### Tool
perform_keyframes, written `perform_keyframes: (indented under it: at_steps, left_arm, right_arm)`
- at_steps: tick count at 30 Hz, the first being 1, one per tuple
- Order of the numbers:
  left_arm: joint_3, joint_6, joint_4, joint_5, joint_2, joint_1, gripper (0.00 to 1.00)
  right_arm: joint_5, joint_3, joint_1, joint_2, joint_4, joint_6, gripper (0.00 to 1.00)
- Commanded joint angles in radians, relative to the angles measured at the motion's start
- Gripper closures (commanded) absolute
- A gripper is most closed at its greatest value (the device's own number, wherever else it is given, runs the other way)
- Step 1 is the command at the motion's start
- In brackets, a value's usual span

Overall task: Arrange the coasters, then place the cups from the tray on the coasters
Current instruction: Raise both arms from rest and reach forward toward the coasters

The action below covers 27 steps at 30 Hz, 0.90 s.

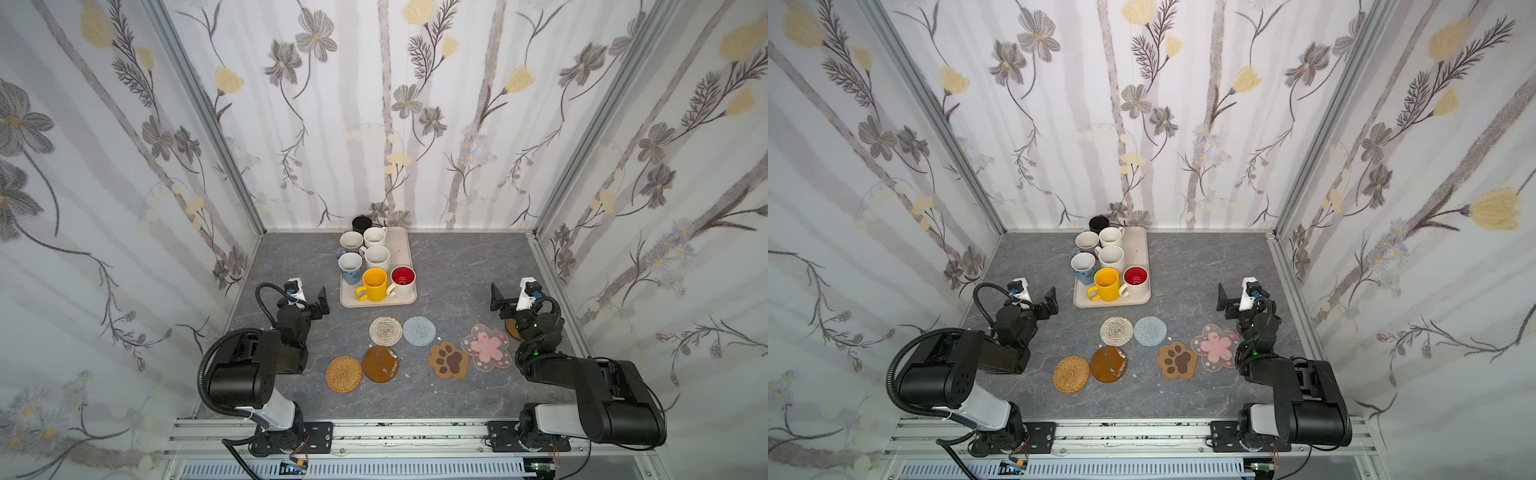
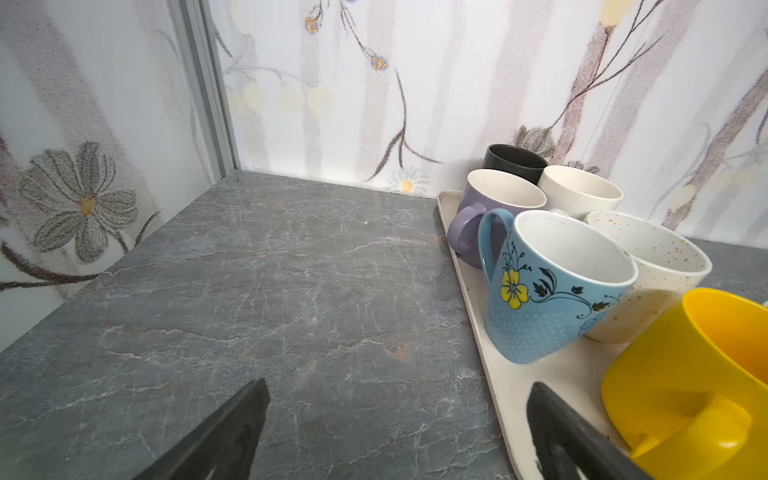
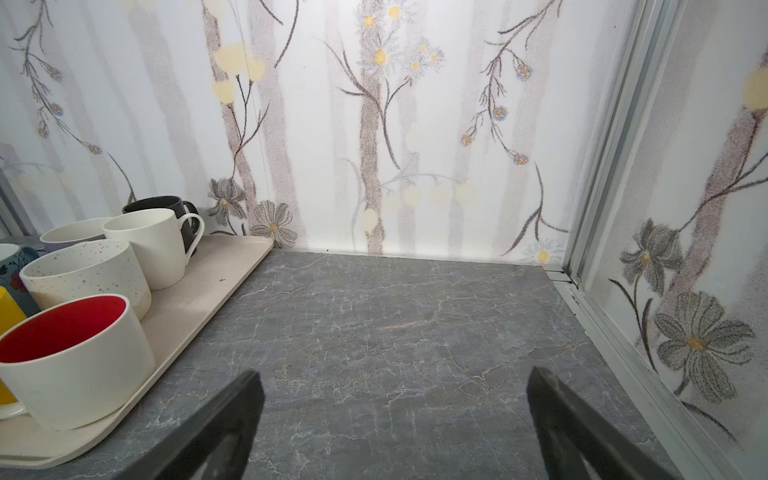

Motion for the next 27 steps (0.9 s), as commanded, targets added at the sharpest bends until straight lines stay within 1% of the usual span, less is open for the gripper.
perform_keyframes:
  at_steps: [1,26,27]
  left_arm:
    - [-0.002,0.008,0.043,0.004,-0.001,0.001,0.00]
    - [0.002,0.004,0.041,0.012,0.001,0.006,0.00]
    - [0.002,0.004,0.041,0.014,0.001,0.009,0.00]
  right_arm:
    - [-0.012,0.002,0.000,0.000,0.025,-0.015,0.00]
    - [-0.017,0.008,-0.006,0.005,0.017,-0.007,0.00]
    - [-0.005,0.008,-0.006,0.004,0.017,-0.006,0.00]
